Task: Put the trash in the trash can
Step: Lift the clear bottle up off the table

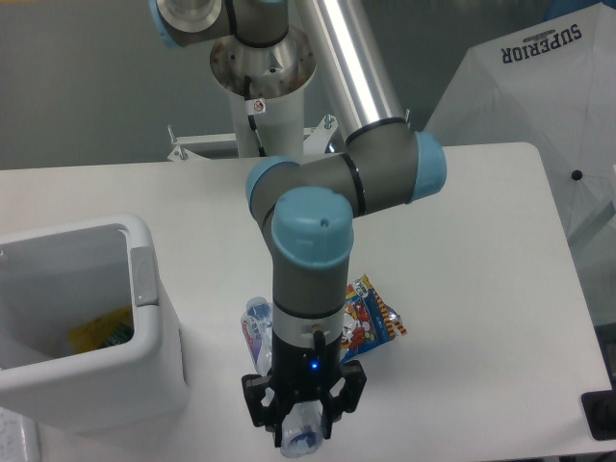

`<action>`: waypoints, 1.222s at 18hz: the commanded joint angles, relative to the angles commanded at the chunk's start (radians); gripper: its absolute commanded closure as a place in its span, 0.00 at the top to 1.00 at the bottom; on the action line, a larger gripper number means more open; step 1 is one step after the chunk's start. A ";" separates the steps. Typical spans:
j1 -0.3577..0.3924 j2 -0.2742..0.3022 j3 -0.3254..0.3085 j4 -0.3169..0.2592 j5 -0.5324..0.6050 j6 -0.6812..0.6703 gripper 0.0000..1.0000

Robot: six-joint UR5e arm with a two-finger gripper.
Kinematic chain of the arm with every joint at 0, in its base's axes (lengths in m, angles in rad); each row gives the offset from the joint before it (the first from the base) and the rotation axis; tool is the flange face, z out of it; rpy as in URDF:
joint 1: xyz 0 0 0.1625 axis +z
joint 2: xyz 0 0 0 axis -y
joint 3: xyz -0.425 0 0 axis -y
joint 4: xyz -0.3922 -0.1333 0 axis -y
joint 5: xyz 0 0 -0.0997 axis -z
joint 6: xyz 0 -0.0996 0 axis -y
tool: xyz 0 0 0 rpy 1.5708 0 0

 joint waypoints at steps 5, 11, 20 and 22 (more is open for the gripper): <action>0.025 0.028 0.024 0.123 -0.002 0.008 0.60; 0.025 0.028 0.095 0.144 -0.002 0.008 0.60; 0.018 0.089 0.129 0.143 -0.002 -0.008 0.60; 0.015 0.106 0.126 0.143 -0.003 -0.043 0.60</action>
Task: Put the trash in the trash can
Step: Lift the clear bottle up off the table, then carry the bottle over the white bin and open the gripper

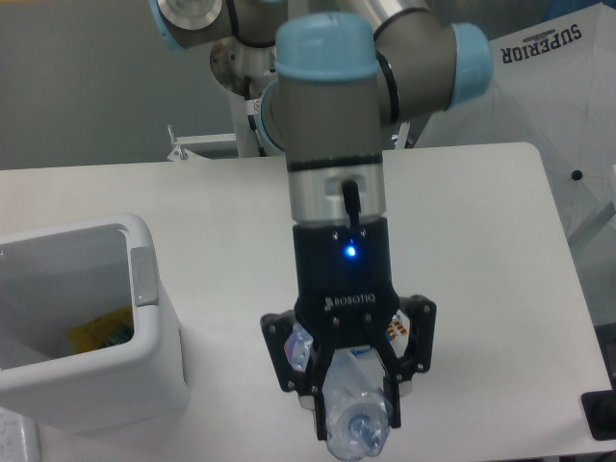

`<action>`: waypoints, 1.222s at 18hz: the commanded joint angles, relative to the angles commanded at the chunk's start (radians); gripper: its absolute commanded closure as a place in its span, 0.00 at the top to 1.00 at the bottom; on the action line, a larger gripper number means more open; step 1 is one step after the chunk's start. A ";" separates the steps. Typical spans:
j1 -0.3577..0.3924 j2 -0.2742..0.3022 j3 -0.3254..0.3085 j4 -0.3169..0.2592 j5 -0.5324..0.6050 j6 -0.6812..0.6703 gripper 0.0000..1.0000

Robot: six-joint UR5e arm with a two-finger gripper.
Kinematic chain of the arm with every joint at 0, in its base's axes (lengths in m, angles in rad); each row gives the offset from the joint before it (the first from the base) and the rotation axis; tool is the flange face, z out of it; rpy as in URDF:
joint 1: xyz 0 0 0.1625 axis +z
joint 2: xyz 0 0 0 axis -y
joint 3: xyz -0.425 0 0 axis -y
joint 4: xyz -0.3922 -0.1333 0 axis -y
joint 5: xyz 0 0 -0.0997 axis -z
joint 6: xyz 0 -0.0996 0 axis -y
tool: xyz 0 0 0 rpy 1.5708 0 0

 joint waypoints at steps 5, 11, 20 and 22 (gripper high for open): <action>-0.018 0.012 -0.006 0.000 -0.018 -0.049 0.60; -0.055 0.077 -0.080 0.000 -0.067 -0.075 0.60; -0.133 0.103 -0.110 0.000 -0.155 -0.080 0.60; -0.159 0.097 -0.112 0.000 -0.160 -0.077 0.60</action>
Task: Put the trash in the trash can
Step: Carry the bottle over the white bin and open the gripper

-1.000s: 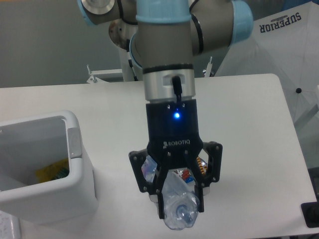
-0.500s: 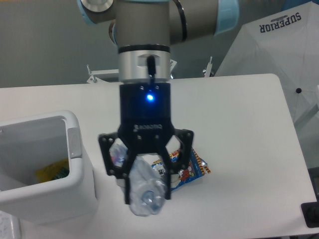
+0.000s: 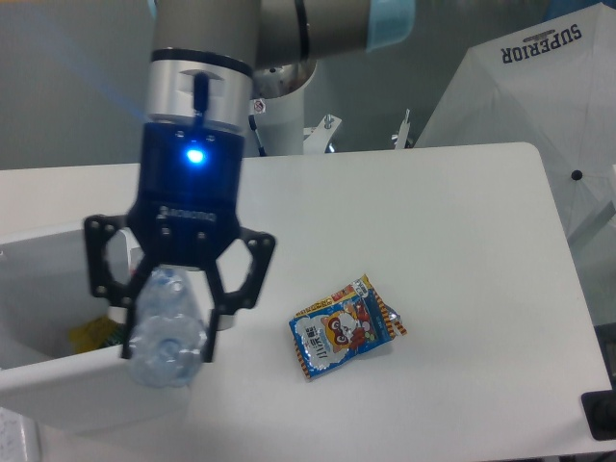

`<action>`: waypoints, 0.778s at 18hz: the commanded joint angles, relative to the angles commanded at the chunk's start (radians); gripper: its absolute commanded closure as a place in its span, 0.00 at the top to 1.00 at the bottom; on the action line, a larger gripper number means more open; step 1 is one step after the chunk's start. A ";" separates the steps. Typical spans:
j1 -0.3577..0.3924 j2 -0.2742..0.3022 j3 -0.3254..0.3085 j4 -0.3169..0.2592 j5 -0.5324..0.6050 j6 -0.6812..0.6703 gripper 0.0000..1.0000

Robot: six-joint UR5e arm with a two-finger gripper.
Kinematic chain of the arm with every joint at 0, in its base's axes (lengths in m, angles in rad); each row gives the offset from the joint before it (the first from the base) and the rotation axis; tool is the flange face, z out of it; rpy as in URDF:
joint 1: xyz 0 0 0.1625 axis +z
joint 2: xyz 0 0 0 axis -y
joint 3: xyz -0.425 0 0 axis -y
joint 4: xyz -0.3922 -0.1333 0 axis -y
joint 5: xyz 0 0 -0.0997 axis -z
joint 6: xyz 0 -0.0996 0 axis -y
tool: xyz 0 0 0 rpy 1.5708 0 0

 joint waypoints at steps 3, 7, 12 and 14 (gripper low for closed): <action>-0.049 -0.020 -0.015 0.000 0.000 0.002 0.60; -0.077 -0.037 -0.022 0.000 0.000 0.005 0.60; -0.120 -0.028 -0.072 -0.002 0.002 0.003 0.60; -0.123 -0.017 -0.092 0.000 0.002 0.005 0.60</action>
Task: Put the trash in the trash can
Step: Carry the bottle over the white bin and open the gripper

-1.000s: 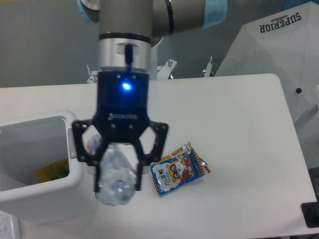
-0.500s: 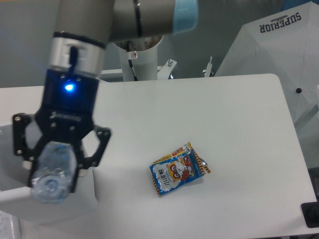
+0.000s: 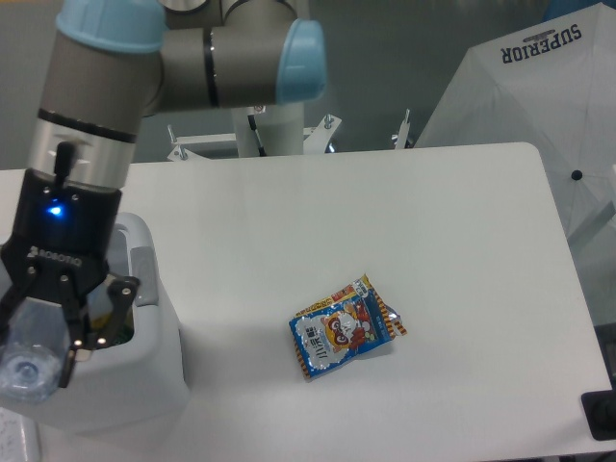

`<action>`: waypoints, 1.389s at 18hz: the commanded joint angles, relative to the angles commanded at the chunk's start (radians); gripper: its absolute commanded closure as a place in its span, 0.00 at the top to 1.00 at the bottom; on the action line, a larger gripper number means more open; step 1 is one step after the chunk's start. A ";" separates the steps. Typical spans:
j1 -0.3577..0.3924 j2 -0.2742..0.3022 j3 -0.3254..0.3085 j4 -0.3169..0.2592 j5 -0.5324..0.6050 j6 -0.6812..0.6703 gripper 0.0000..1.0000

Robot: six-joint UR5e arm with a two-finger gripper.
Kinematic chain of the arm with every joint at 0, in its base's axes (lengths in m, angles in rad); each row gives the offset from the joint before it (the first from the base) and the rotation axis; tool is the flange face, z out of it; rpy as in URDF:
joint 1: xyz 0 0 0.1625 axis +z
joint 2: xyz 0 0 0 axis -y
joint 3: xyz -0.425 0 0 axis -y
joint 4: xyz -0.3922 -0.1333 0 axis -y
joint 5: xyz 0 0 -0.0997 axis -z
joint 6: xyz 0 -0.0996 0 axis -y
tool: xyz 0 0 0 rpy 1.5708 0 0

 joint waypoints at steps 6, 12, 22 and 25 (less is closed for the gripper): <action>-0.011 0.032 -0.044 -0.002 0.000 0.000 0.62; -0.009 0.071 -0.091 0.000 0.002 0.002 0.71; -0.008 0.069 -0.091 0.000 0.003 0.002 0.71; 0.006 0.068 -0.092 -0.002 0.012 0.000 0.88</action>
